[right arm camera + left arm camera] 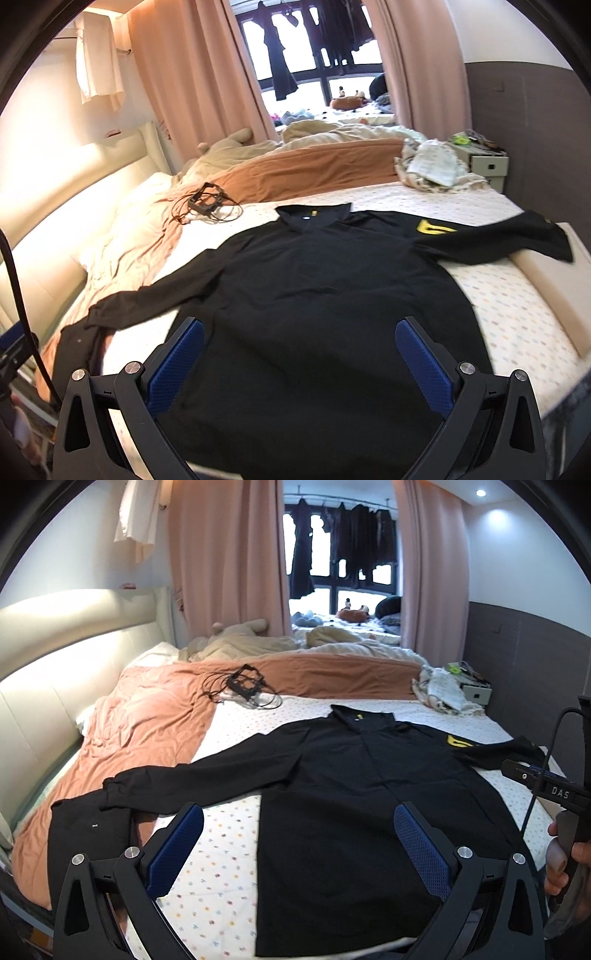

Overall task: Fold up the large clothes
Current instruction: 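Lower both tools to the jacket sleeves and close both grippers on them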

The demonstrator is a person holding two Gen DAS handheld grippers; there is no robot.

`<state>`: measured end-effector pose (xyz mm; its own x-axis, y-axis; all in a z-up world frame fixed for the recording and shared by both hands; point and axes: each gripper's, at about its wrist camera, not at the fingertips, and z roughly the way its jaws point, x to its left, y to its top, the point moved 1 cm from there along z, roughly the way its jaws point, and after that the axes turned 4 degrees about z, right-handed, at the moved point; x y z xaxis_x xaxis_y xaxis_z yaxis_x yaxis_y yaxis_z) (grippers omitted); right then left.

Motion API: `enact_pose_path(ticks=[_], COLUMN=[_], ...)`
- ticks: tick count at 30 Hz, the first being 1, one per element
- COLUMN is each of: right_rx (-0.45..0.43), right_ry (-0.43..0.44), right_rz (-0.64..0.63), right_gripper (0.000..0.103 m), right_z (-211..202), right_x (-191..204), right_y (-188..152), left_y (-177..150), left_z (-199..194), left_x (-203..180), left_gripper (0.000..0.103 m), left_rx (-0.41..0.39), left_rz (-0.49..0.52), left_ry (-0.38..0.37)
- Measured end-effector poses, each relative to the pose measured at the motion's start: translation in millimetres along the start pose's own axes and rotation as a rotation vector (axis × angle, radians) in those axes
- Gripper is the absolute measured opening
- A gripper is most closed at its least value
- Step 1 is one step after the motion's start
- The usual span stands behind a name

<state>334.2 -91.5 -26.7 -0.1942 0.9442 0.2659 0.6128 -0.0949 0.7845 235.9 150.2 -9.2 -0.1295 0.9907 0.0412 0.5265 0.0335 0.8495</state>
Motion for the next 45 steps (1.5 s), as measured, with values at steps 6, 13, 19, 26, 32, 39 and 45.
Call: enact_pose_path(ticks=[6,13,19,26,32,39,45], right_rx=[0.043,0.016,0.064,0.113,0.203,0.263,0.290], right_ry=[0.083,0.116,0.193,0.221,0.238,0.293,0.297], right_rz=[0.011,0.131,0.143,0.116,0.083,0.085,0.098], right_gripper=[0.103,0.103,0.103,0.103,0.091,0.079,0.065], right_z=[63.5,116.8,170.4,235.7,287.1,322.6,353.7], right_x=[26.0,32.5,68.4,91.1,109.3,123.3,127.8], right_y=[11.7,38.0,42.9,44.5,38.2,35.0,36.0], left_y=[6.1,15.5,19.9,8.6,-16.0,-55.2,-78.8], left_z=[42.6,68.5,95.3,139.4,180.4,226.2,263.6], left_x=[46.9,96.5,134.8,191.5,234.2,263.7,273.7], left_gripper=[0.102,0.095,0.090,0.077,0.073,0.072,0.070], left_rx=[0.047,0.038,0.054,0.115,0.201,0.283,0.372], left_rz=[-0.065,-0.157,-0.228,-0.366,-0.481,-0.653,-0.684], left_ry=[0.085,0.159,0.209,0.251,0.300,0.288,0.353])
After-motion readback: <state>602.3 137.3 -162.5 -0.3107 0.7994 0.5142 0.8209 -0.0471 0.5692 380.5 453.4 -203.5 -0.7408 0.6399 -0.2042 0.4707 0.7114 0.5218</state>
